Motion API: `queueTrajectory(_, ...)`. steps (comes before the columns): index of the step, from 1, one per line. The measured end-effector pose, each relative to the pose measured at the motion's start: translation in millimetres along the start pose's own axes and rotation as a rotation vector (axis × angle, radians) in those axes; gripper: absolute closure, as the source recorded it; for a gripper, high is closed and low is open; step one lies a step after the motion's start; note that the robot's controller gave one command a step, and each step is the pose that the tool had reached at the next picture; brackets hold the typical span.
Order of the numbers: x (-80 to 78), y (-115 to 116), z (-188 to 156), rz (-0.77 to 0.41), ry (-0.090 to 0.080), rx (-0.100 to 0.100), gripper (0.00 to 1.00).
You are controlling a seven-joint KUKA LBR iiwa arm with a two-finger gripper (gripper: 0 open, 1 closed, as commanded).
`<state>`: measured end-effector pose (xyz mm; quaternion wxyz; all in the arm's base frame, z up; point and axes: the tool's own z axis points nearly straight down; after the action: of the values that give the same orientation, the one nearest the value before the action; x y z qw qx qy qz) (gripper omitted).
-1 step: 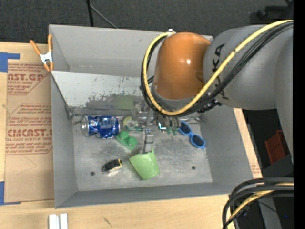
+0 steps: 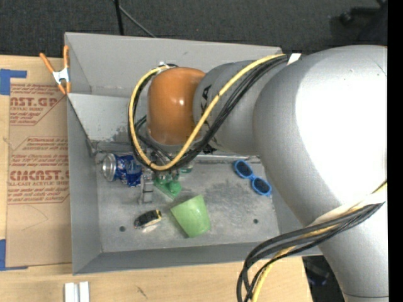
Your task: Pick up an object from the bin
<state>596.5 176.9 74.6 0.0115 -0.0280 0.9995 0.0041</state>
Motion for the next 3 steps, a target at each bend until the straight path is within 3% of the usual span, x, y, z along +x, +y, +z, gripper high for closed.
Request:
queueTrajectory(1, -1.0, 43.2, -27.6, 0.015, 0.016, 0.004, 0.00)
queueTrajectory(2, -0.7, 47.5, -25.3, 0.067, 0.020, 0.007, 0.00)
queueTrajectory(3, 0.0, 48.0, 3.9, 0.153, 0.015, 0.009, 0.00)
